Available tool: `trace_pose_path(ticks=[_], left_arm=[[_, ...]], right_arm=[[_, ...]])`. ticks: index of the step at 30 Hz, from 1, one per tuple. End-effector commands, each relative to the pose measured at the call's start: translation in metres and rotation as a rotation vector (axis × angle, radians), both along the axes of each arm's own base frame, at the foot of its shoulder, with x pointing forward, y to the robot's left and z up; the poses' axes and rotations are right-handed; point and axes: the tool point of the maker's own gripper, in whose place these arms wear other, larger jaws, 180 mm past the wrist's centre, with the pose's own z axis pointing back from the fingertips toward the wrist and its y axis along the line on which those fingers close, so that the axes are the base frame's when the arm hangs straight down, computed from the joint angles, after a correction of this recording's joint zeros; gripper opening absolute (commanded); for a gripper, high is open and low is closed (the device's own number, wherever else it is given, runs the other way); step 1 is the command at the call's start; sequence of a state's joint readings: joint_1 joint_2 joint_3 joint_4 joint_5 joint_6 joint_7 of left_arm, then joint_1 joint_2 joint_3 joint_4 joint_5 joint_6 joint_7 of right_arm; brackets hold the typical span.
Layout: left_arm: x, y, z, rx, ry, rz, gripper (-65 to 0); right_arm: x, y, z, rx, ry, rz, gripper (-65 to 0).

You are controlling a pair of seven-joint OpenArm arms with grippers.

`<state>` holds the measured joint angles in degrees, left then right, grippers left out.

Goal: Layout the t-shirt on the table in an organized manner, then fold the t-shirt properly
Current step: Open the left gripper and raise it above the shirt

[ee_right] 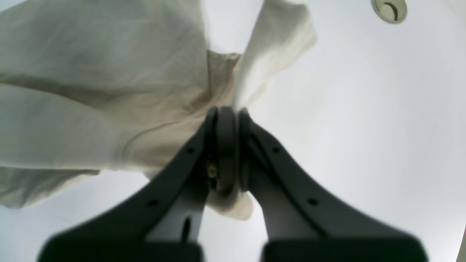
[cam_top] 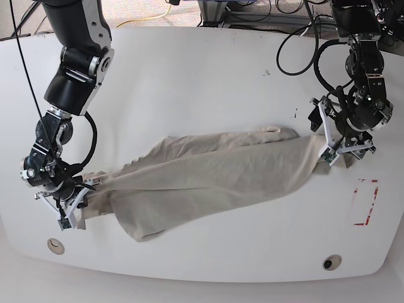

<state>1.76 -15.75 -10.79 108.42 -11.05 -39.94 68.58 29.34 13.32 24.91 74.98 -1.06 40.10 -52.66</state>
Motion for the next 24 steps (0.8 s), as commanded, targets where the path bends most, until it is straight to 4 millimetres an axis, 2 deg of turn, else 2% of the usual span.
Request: trace_pose_path(ticks=[1, 8, 15, 20, 24], left_arm=[[0.001, -0.012, 0.003, -0.037, -0.044, -0.024, -17.2], [-0.006, -0.034, -0.013, -0.102, -0.027, -0.043, -17.2], [-0.009, -0.045, -0.032, -0.153, 0.026, -0.029, -17.2], [0.002, -0.051, -0.032, -0.182, 0.019, -0.021, -17.2], [0.008, -0.055, -0.042, -0.212, 0.047, -0.007, -17.4]], right_arm=[[0.012, -0.005, 0.027, -0.005, -0.079, -0.002, -65.0], [0.012, -0.005, 0.027, -0.005, -0.079, -0.002, -65.0], [0.007, -0.005, 0.019, -0.005, -0.061, -0.002, -65.0], [0.005, -0.005, 0.016, -0.005, -0.054, -0.002, -65.0], [0.005, -0.005, 0.015, -0.005, -0.053, -0.002, -65.0]])
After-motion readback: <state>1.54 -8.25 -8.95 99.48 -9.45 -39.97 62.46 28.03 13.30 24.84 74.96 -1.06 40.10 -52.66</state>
